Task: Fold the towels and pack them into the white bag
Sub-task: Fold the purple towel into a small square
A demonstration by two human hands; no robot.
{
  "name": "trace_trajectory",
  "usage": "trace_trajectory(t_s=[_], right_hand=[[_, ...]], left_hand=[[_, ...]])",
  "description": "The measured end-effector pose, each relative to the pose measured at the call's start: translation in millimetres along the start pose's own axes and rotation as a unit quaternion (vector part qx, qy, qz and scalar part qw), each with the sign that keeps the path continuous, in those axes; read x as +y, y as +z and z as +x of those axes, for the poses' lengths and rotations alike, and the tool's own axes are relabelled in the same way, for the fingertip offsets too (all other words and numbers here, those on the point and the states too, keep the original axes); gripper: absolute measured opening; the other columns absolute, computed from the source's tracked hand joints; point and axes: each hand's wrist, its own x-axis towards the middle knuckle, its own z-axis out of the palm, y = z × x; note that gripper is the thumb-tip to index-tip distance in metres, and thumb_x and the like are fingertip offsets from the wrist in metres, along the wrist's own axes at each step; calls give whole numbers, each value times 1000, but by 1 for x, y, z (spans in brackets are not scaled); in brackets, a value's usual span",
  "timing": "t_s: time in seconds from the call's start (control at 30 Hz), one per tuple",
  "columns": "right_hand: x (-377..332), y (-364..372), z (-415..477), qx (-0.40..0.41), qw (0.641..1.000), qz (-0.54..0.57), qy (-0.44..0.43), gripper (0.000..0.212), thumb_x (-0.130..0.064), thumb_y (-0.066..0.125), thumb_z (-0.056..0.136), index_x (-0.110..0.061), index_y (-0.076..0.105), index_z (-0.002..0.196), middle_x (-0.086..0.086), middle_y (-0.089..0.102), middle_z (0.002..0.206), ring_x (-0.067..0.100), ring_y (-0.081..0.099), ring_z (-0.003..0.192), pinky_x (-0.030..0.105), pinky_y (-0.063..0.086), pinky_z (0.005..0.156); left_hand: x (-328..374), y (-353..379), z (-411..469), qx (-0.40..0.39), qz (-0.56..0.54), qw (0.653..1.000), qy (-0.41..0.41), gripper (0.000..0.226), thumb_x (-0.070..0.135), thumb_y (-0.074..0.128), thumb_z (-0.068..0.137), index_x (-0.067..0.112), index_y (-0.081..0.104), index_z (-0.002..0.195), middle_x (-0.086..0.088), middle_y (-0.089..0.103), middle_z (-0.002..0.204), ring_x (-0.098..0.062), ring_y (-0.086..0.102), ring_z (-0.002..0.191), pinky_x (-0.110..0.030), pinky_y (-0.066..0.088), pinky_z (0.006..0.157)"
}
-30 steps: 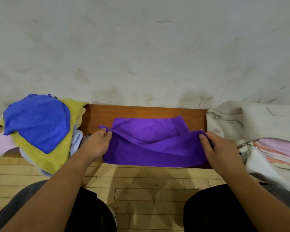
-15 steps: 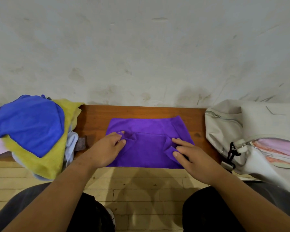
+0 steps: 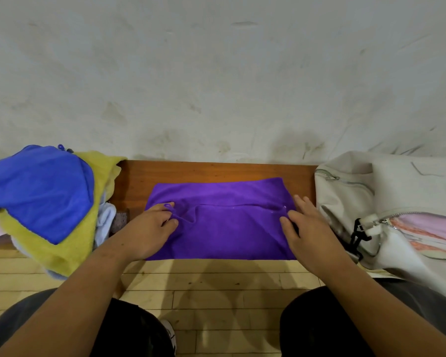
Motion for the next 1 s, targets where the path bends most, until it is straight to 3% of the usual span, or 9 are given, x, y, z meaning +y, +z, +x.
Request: trace_trajectory(t_s=[0.1,0.17,0.23,0.33,0.57,0.7,0.8,0.87,1.0], right_hand=[[-11,-3,1,12,998,41,-54,31,-30,50,104,-32,51,74,-1,49,153,10,40,143,26,29,117],[-17,-4,1,38,993,93,-55,31,-27,53,104,-33,48,74,-9,68,122,-3,56,113,22,42,98],[-19,-6,2,45,986,159,-33,31,-27,52,104,-25,51,73,-11,64,79,2,58,77,21,43,71],[-16,-8,6,11,977,212,20,30,-31,48,106,-25,57,78,-4,61,75,7,57,69,18,41,59],[5,-12,35,19,977,166,134,26,-34,46,106,-20,67,102,-4,68,92,18,63,90,42,53,84],[5,-25,62,-49,984,68,156,14,-31,55,100,-27,68,99,-3,70,95,17,63,88,37,54,80],[-1,-26,74,-4,993,32,116,9,-32,65,94,-28,71,99,-9,68,97,12,62,91,24,47,77],[-3,-21,76,23,996,50,71,4,-30,71,92,-28,71,95,-14,68,90,4,60,85,18,43,72],[0,-6,81,43,996,76,7,6,-28,75,89,-30,70,90,-19,67,85,-3,61,83,19,49,79]], left_hand=[[3,-2,-4,-4,4,1000,-10,34,28,44,107,5,70,106,15,46,137,1,36,137,-10,24,94],[5,-3,-6,16,-8,1000,-22,34,29,45,106,4,67,99,15,57,116,-2,54,110,-15,34,83],[4,-5,-7,49,-36,997,-44,37,32,47,105,3,60,86,2,59,78,-11,55,72,-23,36,63],[-2,-11,-4,99,-91,986,-94,45,36,45,105,3,50,76,-2,44,60,-16,43,57,-33,32,58],[-14,-13,21,187,-70,971,-132,41,34,48,104,10,47,71,-4,50,65,-19,47,62,-32,34,56],[-19,-30,41,118,-41,979,-162,31,38,55,100,17,60,77,-1,60,71,-21,57,69,-31,39,60],[-24,-41,54,57,-24,985,-159,23,38,63,96,19,68,83,1,70,78,-17,66,74,-33,53,70],[-30,-41,56,55,-21,989,-134,15,35,68,92,23,71,84,7,73,83,-11,69,83,-33,54,81],[-35,-39,56,88,-77,991,-69,7,23,74,88,29,72,85,16,72,95,5,62,96,-22,47,85]])
